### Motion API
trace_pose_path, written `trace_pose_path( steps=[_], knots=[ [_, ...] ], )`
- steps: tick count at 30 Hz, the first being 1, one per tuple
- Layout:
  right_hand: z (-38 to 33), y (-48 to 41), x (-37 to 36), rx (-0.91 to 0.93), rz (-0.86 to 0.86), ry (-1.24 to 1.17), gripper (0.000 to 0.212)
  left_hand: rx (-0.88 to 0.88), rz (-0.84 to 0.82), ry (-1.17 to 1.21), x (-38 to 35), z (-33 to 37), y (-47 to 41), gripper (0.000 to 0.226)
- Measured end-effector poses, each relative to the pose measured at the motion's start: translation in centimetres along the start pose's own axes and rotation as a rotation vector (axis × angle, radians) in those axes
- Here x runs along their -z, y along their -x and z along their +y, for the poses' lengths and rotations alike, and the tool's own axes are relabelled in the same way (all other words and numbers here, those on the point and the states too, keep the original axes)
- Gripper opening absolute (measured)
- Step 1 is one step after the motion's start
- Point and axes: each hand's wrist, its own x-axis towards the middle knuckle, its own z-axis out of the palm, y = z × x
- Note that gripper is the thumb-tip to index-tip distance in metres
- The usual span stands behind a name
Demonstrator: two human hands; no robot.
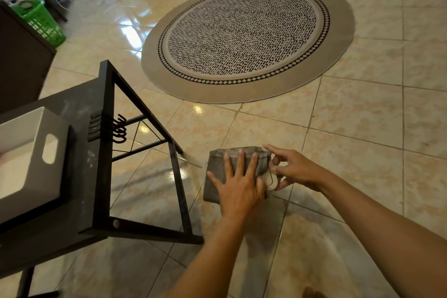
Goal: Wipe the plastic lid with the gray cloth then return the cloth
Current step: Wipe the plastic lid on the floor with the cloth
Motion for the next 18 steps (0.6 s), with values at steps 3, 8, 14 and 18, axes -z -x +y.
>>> trace_pose_path(
  steps=[3,8,14,18],
  knots=[
    [-0.2,0.2,0.0,-0.013,-0.035,-0.007,0.072,0.01,-0.013,0.051,-0.2,1.0,2.1,0.066],
    [-0.1,0.1,0.0,-0.007,-0.016,-0.011,0.073,0.022,-0.033,0.079,0.8,1.4,-0.3,0.074],
    [-0.3,-0.1,0.1,-0.018,-0.034,-0.012,0.069,0.096,-0.046,0.071,0.4,0.3,2.1,0.068],
    [-0.3,-0.1,0.0,-0.01,-0.039,-0.031,0.069,0.032,-0.035,0.068,0.6,1.9,0.0,0.074]
  ],
)
